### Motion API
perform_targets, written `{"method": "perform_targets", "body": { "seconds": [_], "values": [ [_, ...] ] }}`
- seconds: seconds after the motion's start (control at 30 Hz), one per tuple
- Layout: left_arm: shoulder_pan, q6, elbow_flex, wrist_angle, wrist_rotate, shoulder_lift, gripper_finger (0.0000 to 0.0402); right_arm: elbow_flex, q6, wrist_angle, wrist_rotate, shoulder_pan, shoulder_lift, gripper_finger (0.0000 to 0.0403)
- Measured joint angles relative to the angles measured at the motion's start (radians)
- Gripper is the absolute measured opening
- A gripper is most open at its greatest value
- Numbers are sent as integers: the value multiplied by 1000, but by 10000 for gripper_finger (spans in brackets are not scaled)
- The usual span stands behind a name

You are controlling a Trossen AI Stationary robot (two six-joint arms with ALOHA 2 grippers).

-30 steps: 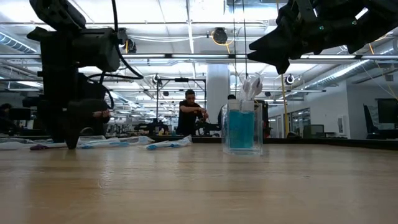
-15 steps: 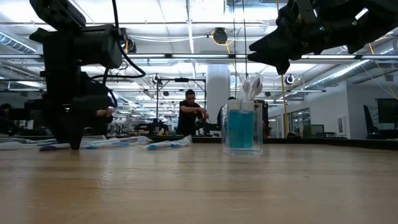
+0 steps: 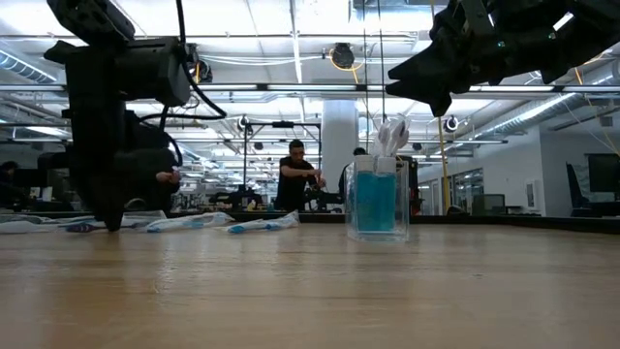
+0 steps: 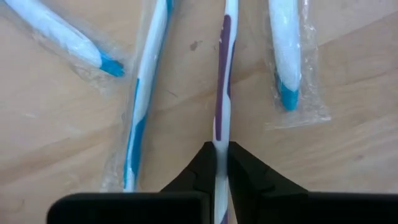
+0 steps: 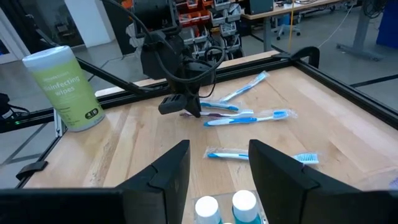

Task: Pick & Place toothbrushing station
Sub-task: Put the violet toothbrush into the transparent organizer

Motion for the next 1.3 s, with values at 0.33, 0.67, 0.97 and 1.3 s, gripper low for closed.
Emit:
{"method": "perform_targets", "body": {
  "seconds": [0.33, 0.67, 0.97, 1.3],
  "values": [
    [-57, 71, 199, -181, -128, 1, 15, 0, 0, -1, 1, 0, 0, 155],
    [-132, 252, 389, -183, -386, -1, 17, 0, 1, -3, 4, 0, 0, 155],
    [-79, 534, 389, 105, -384, -1, 15, 0, 19, -18, 4, 0, 0, 155],
    [2, 934, 388, 576, -61, -1, 15, 0, 20, -14, 4, 0, 0, 155]
  ]
}}
